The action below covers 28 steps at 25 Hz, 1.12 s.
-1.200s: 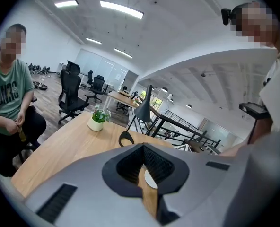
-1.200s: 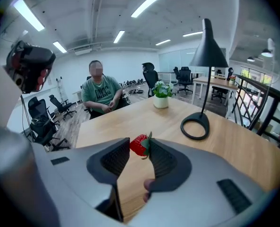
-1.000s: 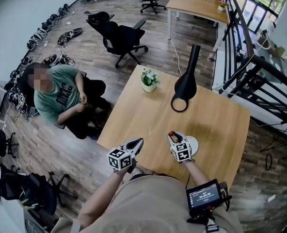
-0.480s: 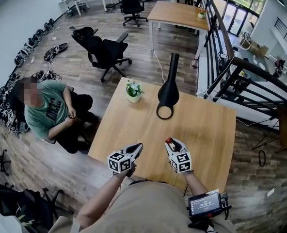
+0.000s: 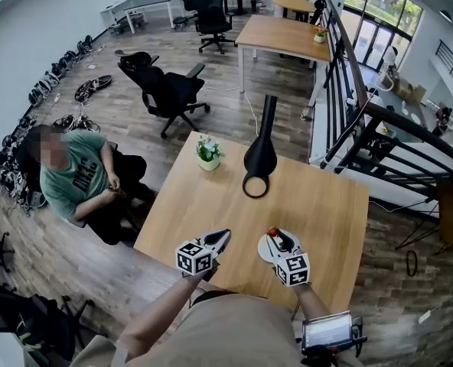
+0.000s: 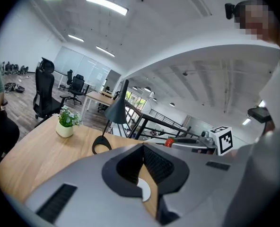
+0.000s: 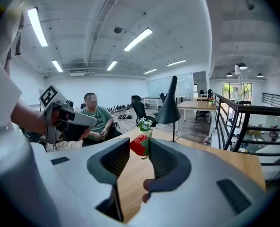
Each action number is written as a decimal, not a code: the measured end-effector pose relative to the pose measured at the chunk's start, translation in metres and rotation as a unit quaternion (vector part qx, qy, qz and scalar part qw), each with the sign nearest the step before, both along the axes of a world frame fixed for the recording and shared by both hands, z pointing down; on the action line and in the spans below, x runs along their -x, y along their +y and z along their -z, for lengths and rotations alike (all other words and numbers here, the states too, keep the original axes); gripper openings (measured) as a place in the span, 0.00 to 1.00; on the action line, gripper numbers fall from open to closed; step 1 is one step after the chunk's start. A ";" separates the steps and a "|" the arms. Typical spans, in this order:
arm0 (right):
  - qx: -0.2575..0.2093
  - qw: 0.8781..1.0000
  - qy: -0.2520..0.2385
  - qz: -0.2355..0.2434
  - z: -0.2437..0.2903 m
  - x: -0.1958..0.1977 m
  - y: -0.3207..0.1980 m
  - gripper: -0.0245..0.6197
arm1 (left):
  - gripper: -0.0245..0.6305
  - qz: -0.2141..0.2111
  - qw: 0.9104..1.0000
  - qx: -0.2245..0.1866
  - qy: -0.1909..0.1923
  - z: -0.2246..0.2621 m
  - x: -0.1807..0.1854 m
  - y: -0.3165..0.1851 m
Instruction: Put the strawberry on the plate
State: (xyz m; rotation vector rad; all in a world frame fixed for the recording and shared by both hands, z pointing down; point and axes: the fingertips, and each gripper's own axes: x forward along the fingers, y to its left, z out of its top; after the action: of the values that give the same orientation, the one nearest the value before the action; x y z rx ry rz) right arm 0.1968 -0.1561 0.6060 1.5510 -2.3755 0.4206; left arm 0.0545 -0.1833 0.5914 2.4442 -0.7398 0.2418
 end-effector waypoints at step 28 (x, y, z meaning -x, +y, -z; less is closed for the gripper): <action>0.064 0.996 0.067 -0.004 -0.089 -0.071 0.008 0.24 | 0.04 0.011 0.999 -0.001 -0.041 -0.038 -0.042 0.009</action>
State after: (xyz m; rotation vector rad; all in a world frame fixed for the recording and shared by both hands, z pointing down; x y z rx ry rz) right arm 0.2677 -0.1481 0.6947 1.4847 -2.1975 0.4472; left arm 0.0962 -0.1743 0.6294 2.4388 -0.8015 0.3338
